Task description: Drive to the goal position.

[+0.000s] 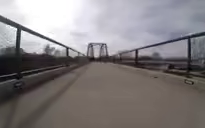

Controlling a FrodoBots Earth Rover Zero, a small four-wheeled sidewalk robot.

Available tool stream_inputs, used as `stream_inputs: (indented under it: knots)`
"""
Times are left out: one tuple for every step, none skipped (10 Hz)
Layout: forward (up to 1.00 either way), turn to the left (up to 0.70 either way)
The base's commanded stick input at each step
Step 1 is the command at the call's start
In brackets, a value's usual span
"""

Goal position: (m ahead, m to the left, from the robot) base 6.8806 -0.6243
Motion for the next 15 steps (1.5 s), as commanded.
stream_inputs:
  knots:
    - [1.00, 0.00]
    - [1.00, 0.00]
    - [1.00, 0.00]
    - [1.00, 0.00]
    - [1.00, 0.00]
    - [1.00, 0.00]
    - [1.00, 0.00]
    - [1.00, 0.00]
    - [1.00, 0.00]
    - [1.00, 0.00]
    - [1.00, 0.00]
    - [1.00, 0.00]
    - [1.00, 0.00]
    - [1.00, 0.00]
    - [1.00, 0.00]
